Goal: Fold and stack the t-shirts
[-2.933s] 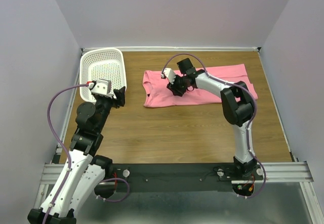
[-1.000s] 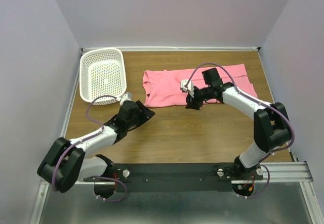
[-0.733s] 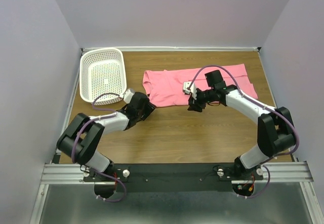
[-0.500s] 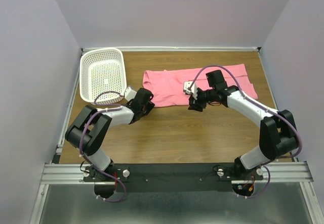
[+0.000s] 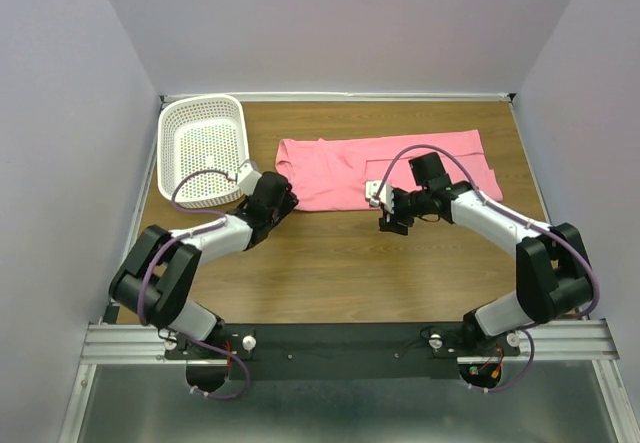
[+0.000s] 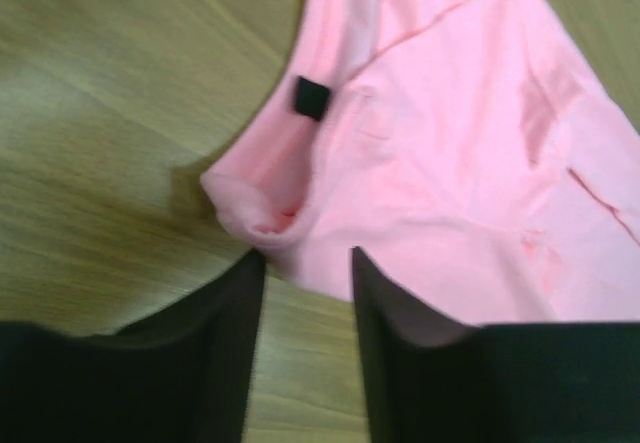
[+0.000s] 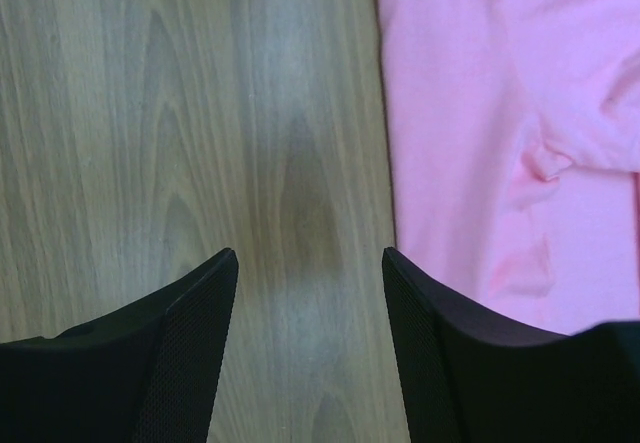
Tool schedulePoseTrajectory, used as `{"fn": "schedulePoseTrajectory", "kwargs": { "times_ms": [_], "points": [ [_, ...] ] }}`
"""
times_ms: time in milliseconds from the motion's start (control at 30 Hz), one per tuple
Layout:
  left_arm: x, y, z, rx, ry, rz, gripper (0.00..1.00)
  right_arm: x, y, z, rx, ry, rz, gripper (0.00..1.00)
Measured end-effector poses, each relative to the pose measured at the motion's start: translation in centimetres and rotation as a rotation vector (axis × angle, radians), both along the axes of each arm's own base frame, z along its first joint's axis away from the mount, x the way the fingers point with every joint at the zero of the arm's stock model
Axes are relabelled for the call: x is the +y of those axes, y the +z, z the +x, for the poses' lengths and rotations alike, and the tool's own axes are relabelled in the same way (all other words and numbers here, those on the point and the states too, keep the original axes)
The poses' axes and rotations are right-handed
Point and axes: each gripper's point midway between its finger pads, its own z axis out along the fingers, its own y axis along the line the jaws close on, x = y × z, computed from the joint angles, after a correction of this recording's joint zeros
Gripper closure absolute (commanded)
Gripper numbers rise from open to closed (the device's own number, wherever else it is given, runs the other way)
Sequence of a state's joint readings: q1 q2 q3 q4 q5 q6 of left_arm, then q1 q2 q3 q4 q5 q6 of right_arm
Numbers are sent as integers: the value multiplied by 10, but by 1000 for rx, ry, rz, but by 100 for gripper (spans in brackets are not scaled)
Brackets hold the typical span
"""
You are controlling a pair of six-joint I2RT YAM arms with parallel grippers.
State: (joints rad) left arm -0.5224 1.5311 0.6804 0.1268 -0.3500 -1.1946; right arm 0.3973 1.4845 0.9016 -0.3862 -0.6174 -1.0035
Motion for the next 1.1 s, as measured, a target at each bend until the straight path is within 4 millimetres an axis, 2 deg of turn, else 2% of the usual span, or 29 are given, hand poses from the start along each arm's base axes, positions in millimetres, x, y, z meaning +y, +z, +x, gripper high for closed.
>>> {"fn": "schedulePoseTrajectory", "kwargs": {
  "times_ms": [100, 333, 500, 533, 567, 600, 633, 700, 767, 800, 833, 1000, 1100],
  "points": [
    [-4, 29, 0, -90, -70, 2, 28, -5, -12, 0, -9, 20, -40, 34],
    [0, 110, -28, -359, -188, -59, 27, -17, -38, 26, -57, -36, -142, 37],
    [20, 180, -58, -588, -225, -50, 21, -18, -50, 39, -88, -58, -190, 41],
    [26, 196, -64, -638, -222, -45, 21, -16, -53, 40, -89, -56, -197, 46],
    [30, 205, -69, -669, -218, -42, 21, -13, -55, 42, -93, -51, -203, 46],
    [36, 214, -76, -699, -215, -29, 20, -8, -56, 45, -101, -47, -205, 50],
    [39, 217, -79, -708, -213, -21, 20, -4, -56, 49, -116, -45, -209, 52],
    [47, 226, -88, -739, -207, -9, 20, 4, -57, 55, -136, -37, -214, 63],
    [51, 228, -94, -749, -209, -2, 20, 10, -58, 62, -149, -43, -221, 77],
    [52, 228, -96, -747, -211, 3, 20, 12, -59, 64, -155, -48, -223, 91],
    [53, 226, -97, -742, -212, 6, 21, 14, -60, 66, -160, -47, -226, 97],
    [55, 208, -102, -703, -227, 25, 20, 13, -62, 69, -168, -61, -240, 99],
    [54, 198, -104, -679, -238, 33, 20, 11, -62, 60, -172, -51, -239, 99]
  ]
}}
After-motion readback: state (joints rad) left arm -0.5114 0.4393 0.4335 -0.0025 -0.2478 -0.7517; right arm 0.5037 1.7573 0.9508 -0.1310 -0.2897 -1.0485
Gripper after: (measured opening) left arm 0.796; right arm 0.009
